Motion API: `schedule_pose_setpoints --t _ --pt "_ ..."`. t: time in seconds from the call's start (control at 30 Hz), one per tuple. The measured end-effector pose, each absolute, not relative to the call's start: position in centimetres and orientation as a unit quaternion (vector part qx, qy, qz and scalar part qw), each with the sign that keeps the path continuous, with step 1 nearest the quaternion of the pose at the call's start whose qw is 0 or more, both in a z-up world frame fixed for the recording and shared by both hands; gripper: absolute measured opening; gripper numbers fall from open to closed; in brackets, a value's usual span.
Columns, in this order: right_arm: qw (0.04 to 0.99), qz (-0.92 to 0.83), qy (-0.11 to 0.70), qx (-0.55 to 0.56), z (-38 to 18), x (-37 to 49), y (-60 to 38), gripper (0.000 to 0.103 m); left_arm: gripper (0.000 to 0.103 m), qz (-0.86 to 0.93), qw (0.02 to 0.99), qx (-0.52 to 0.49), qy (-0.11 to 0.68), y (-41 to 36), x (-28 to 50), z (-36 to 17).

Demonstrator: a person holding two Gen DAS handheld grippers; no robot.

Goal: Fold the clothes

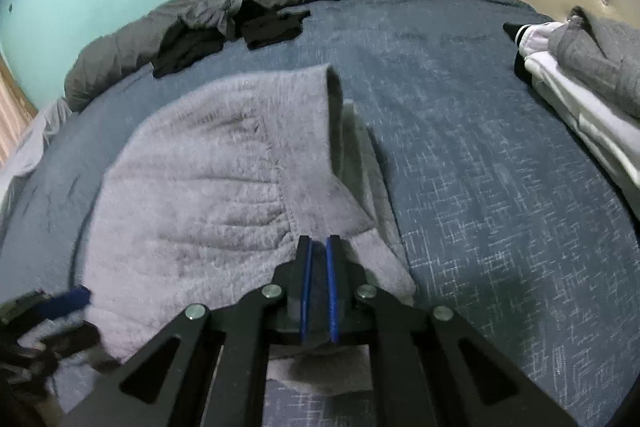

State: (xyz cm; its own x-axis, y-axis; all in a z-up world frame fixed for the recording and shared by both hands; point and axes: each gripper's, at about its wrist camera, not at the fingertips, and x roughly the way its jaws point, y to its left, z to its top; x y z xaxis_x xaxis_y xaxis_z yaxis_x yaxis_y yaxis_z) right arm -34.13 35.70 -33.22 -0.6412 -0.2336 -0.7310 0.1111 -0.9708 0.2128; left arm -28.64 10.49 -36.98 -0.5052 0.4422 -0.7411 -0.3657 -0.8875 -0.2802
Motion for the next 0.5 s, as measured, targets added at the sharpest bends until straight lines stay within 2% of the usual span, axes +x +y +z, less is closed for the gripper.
schedule_pose_setpoints --t 0.27,0.37,0.5 --pt "0.158 -0.909 -0.029 0.383 -28.1 -37.9 32.9 0.005 0.050 0.867 0.239 -0.434 -0.048 10.0 -28.3 -37.3" --pt "0.149 -0.902 -0.005 0.405 -28.4 -40.8 32.3 0.005 0.050 0.867 0.241 -0.433 -0.050 10.0 -28.2 -37.3" --pt "0.108 -0.882 -0.021 0.459 -31.2 -43.9 34.1 0.005 0.050 0.868 0.244 -0.430 -0.046 10.1 -28.0 -37.6"
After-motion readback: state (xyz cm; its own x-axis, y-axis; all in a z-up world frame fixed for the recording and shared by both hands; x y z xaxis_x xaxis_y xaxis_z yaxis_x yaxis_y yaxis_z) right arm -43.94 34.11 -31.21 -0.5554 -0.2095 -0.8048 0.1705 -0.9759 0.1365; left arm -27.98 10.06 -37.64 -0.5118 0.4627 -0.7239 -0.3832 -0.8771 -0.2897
